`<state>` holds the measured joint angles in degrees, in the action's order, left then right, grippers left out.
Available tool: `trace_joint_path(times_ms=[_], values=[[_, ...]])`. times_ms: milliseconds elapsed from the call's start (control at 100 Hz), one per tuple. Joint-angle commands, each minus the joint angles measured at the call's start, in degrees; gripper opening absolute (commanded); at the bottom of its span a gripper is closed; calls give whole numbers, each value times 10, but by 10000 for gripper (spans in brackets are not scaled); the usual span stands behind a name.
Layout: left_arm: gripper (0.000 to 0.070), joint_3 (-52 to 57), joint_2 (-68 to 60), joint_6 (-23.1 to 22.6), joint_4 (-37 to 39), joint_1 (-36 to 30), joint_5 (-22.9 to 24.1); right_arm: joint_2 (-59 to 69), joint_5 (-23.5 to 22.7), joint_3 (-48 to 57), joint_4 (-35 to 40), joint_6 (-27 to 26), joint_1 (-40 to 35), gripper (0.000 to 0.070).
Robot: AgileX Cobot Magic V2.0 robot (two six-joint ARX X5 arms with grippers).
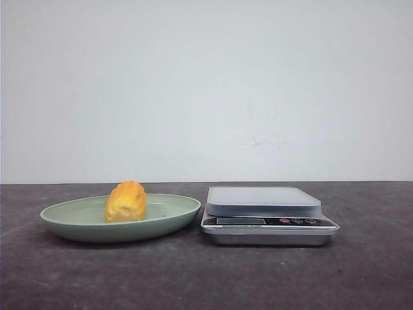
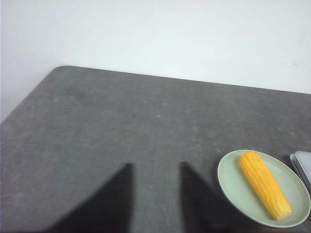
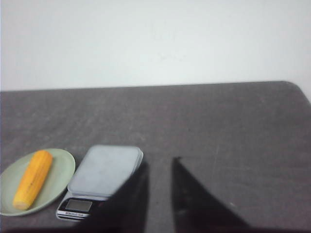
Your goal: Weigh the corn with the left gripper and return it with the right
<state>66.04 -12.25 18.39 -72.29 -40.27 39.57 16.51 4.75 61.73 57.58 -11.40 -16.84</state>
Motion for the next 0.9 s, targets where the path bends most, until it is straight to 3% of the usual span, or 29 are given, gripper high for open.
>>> trace_joint_path(times_ms=[0,890], values=[[0,-3,6,-4,8,-7,-2,1,2,0,-10,-9,-2,7],[0,-9,11,7,14,-7,-2,1,-2,-6,-19,-17,-2,7]])
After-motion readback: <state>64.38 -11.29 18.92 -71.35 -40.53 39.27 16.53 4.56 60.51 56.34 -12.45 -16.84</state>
